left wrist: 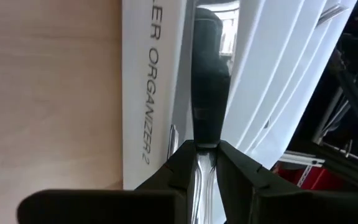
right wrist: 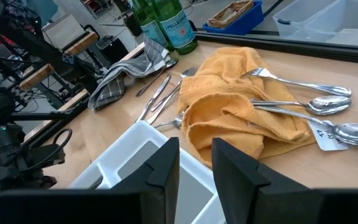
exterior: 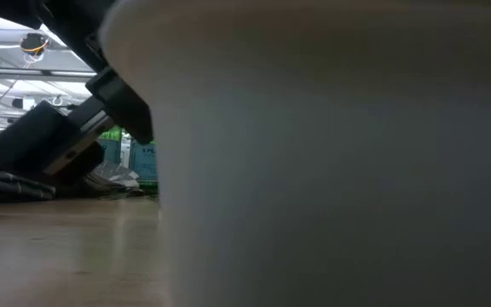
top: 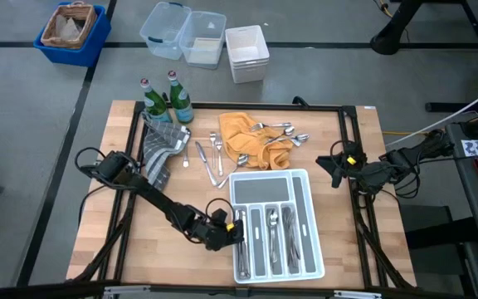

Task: Sort silverware
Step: Put the table knife into the silverware tray

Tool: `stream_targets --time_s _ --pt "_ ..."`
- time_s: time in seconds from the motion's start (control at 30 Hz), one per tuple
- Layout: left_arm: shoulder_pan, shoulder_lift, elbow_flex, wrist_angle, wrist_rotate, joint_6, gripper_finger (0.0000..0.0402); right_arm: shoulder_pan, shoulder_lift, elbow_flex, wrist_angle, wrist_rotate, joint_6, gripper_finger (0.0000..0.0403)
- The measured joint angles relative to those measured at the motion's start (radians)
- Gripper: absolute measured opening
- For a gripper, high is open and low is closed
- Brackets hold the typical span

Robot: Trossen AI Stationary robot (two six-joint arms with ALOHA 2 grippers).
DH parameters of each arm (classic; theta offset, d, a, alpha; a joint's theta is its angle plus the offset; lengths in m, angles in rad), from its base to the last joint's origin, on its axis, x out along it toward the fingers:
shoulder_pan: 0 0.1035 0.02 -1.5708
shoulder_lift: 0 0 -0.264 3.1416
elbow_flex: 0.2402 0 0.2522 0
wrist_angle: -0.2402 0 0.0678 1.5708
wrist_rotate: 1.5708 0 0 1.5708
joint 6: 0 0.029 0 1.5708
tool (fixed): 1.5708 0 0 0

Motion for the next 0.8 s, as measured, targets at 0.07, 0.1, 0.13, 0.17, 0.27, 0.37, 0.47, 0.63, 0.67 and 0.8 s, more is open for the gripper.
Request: stream_targets --time_s 0.07,0.1,0.13,0.17,0.27,0.37,0.47,0.63,0.67,0.8 --pt "0.0 0.0 0.0 0.001 0.0 0.015 0.0045 0.0 0.0 0.0 0.0 -0.005 0.0 0.0095" --pt "0.0 0.0 0.0 0.001 0.0 0.021 0.0045 0.0 0.0 0.0 0.0 -0.006 0.0 0.0095" --pt "0.0 0.0 0.0 0.001 0.0 0.024 0.0045 0.0 0.0 0.0 0.0 -0.006 0.0 0.0095" --pt "0.0 0.0 -0.001 0.001 -0.001 0.025 0.0045 0.0 0.0 0.0 0.0 -0.006 0.0 0.0095" --pt "0.0 0.0 -0.001 0.001 0.0 0.025 0.0045 0.0 0.0 0.0 -0.004 -0.006 0.0 0.0095" --pt "0.0 0.0 -0.001 0.001 0.0 0.038 0.0045 0.0 0.0 0.0 -0.005 -0.006 0.0 0.0095" --pt "0.0 0.0 -0.001 0.001 0.0 0.049 0.0045 0.0 0.0 0.0 -0.005 -0.006 0.0 0.0095" --pt "0.0 0.0 -0.001 -0.008 0.018 0.042 0.0045 0.0 0.0 0.0 -0.005 -0.007 0.0 0.0095" --pt "0.002 0.0 -0.001 -0.009 0.017 0.045 0.0045 0.0 0.0 0.0 -0.005 -0.007 0.0 0.0095" --pt "0.006 0.0 -0.001 -0.01 0.019 0.094 0.0045 0.0 0.0 0.0 -0.005 -0.007 0.0 0.0095"
